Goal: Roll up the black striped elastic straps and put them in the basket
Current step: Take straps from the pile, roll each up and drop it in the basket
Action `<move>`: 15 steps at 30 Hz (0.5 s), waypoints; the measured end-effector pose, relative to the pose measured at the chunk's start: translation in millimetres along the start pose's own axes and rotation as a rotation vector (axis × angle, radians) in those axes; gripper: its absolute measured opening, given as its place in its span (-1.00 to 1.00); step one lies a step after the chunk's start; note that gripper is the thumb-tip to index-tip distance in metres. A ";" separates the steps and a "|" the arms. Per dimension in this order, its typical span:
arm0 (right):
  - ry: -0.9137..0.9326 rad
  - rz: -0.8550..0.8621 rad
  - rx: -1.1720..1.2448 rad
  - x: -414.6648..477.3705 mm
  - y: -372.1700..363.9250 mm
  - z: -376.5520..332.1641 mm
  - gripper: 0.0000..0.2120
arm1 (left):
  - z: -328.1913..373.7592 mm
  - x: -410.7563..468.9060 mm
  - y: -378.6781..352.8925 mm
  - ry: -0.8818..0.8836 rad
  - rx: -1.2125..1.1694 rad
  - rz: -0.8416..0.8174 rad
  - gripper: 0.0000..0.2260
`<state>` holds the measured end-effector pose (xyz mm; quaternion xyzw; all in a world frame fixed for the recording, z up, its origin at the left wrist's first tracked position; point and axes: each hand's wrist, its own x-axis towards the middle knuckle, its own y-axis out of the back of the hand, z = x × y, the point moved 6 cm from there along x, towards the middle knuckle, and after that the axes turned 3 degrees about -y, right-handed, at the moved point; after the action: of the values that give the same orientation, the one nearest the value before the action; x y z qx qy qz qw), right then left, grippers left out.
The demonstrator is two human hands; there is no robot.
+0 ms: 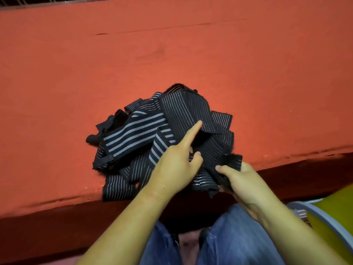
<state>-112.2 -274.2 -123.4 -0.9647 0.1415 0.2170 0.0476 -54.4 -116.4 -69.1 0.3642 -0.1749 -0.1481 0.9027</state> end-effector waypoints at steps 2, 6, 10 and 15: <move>0.005 0.025 0.007 2.9 0.1 4.1 -0.76 | 2.4 2.1 -2.2 -0.018 0.053 -0.012 -0.28; 0.012 -0.029 0.048 5.4 -2.6 8.5 -0.56 | -2.8 6.0 -5.8 0.005 0.111 -0.036 -0.47; 0.067 -0.062 0.138 6.3 -3.6 5.2 -0.44 | -12.3 6.4 -9.8 0.068 0.173 -0.076 -0.57; 0.065 -0.103 0.237 8.3 -4.5 7.8 -0.56 | -28.0 5.0 -18.2 0.124 0.242 -0.156 -0.50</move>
<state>-106.9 -270.8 -133.9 -0.9648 0.1181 0.1646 0.1678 -40.6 -114.0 -99.8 0.4913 -0.1064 -0.1729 0.8470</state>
